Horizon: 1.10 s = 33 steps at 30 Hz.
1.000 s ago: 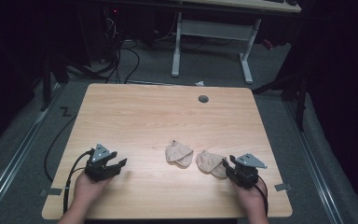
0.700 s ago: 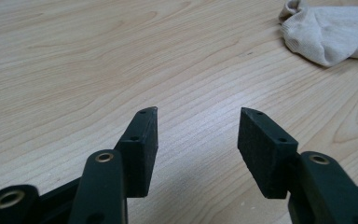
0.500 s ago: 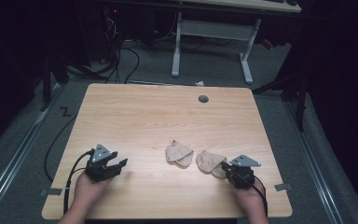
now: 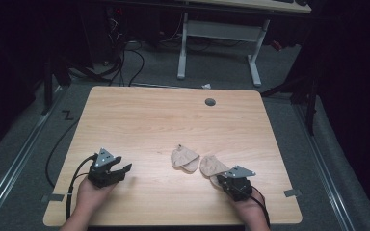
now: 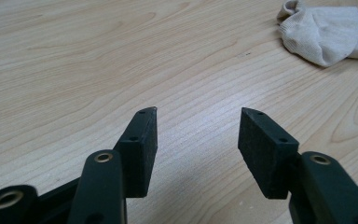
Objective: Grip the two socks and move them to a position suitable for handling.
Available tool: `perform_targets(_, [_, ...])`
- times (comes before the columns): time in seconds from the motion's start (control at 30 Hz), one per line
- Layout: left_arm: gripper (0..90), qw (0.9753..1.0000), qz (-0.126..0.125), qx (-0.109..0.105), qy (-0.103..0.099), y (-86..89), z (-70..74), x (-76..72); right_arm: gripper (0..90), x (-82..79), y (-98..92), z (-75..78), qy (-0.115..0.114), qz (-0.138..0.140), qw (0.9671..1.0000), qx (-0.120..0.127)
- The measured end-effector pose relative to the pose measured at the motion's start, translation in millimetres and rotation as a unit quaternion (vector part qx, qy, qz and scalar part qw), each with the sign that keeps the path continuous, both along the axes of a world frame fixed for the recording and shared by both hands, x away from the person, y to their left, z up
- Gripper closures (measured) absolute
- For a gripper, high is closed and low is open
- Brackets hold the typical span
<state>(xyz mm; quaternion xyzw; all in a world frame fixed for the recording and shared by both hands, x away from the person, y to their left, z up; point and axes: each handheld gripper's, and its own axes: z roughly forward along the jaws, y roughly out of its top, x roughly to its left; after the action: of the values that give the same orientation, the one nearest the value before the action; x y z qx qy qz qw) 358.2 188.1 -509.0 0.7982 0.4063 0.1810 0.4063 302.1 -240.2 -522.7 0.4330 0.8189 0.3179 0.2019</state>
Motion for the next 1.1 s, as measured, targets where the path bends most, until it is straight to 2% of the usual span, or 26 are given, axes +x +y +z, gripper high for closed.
perform_targets(0.13, [47.7,1.0,0.0,0.001,0.0,-0.1,-0.4,-0.2,89.5,-6.4,18.4,-0.2,0.007,0.037,0.9993,0.007])
perform_targets(0.27, [47.9,1.0,-0.001,0.001,0.0,-0.8,-1.2,0.1,88.9,-13.8,32.5,0.7,0.016,0.07,0.9972,0.021])
perform_targets(0.3, [47.9,1.0,-0.001,0.001,0.0,-0.8,-1.2,0.1,88.9,-13.8,32.5,0.7,0.016,0.07,0.9972,0.021])
perform_targets(0.37, [47.9,1.0,-0.001,0.0,0.0,-0.8,-1.0,0.0,88.9,-17.2,33.3,8.0,-0.006,0.071,0.9973,0.02])
perform_targets(0.43, [47.9,1.0,-0.001,-0.001,0.0,-0.8,-1.0,0.1,89.0,-17.2,25.5,19.5,-0.038,0.047,0.9974,0.039])
perform_targets(0.47, [47.9,1.0,-0.001,-0.002,0.0,-1.2,-1.1,0.3,89.1,-16.1,21.7,22.3,-0.047,0.036,0.9973,0.042])
perform_targets(0.5, [48.0,1.0,-0.002,-0.002,0.001,-1.5,-1.2,0.5,89.4,-13.2,14.9,24.6,-0.056,0.011,0.9977,0.038])
perform_targets(0.6, [49.2,1.0,-0.003,-0.002,0.001,-3.4,-1.8,0.7,89.8,-3.4,1.9,19.5,-0.05,-0.026,0.9982,0.019])
perform_targets(0.7, [49.2,1.0,-0.006,0.0,0.0,-4.6,-1.2,-0.3,89.9,3.0,-5.5,12.7,-0.034,-0.038,0.9986,0.014])
perform_targets(0.8, [49.2,1.0,-0.008,-0.004,0.001,-5.0,0.2,-1.7,89.8,1.0,-0.2,8.9,-0.021,-0.024,0.9994,0.01])
perform_targets(0.93, [49.2,0.9997,-0.017,-0.017,0.002,-10.0,2.3,-4.7,89.8,-8.2,18.6,4.5,-0.013,0.014,0.9998,-0.007])
perform_targets(1.03, [49.1,0.9993,-0.035,-0.016,0.003,-20.2,3.3,-9.5,89.8,-9.9,32.7,2.2,-0.012,0.038,0.9989,-0.024])
perform_targets(1.1, [49.2,0.9987,-0.048,-0.015,0.004,-28.3,4.0,-13.7,89.8,-10.8,42.4,0.6,-0.015,0.054,0.9981,-0.027])
